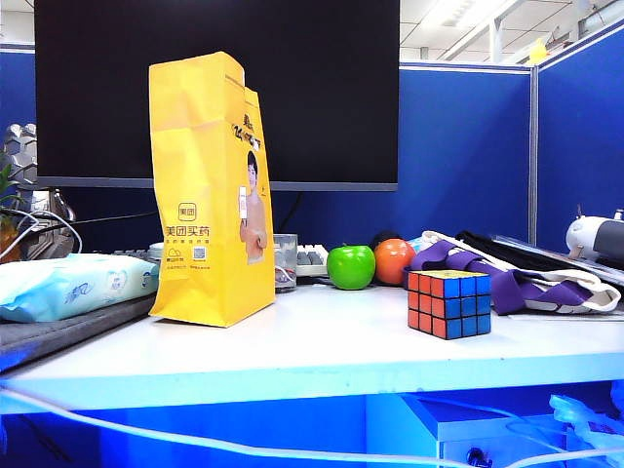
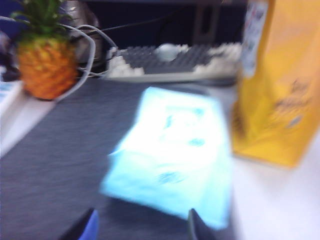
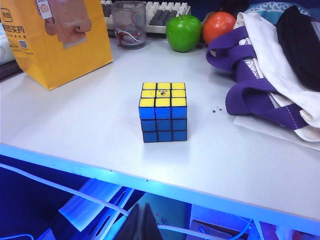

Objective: Pick up the Rubik's Cube and throw it into the yellow paper bag.

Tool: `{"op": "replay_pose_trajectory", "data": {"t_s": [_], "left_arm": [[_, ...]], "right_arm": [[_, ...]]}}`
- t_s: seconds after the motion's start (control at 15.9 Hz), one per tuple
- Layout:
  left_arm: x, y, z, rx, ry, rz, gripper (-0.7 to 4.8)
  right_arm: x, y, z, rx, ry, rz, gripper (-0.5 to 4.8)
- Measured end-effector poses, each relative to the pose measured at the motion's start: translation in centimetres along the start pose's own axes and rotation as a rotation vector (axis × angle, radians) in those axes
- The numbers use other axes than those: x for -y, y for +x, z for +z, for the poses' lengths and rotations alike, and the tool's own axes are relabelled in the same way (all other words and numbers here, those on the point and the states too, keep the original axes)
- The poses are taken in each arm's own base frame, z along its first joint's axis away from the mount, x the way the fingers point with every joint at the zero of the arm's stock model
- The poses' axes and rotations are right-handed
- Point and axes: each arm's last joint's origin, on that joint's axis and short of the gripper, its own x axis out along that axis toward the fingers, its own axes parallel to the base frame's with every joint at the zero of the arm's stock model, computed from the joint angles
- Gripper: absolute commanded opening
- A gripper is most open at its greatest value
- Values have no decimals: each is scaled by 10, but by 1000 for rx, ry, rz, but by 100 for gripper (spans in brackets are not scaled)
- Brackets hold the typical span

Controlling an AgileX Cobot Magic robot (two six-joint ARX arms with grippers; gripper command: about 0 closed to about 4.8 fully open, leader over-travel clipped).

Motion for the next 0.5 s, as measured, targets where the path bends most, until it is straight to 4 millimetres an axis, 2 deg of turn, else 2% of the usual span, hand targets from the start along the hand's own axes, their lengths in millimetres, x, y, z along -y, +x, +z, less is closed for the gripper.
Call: {"op": "replay_pose_trajectory", "data": {"t_s": [0.06,0.38,0.5], "left_arm": [[5,0,4,32,-20,-162,245],[5,-1,4,39,-19,-174,245],[7,-1,7,53,-59,-246,244]], "right_arm": [[0,0,1,15,-3,1,-6],[0,1,4,53,-10,8,-6],[-1,1,4,56,22,47,-6]]}}
